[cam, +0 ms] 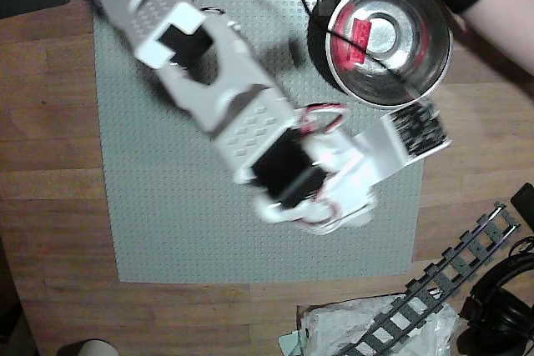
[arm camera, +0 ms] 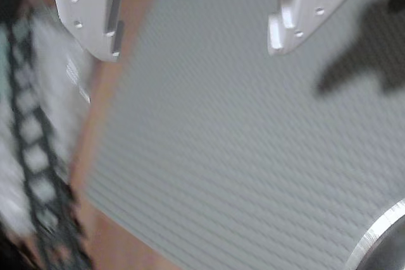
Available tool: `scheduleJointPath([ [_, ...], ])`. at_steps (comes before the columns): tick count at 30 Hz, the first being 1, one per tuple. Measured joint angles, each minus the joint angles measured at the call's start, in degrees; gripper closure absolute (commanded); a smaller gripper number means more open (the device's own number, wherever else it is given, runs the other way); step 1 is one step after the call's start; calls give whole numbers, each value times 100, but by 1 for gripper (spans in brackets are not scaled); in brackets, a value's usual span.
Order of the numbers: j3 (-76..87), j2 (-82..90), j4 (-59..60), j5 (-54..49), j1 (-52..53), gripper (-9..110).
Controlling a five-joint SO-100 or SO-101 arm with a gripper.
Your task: Grasp a lego block and put it in the bin.
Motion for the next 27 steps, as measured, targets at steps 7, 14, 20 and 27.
scheduleJointPath([
  [7,738,1336,0,-308,1143,85],
  [14,1134,2285,0,-519,2856,102],
  [20,2021,3270,9,-853,3683,102],
  [27,3823,4772,9,-1072,3902,102],
])
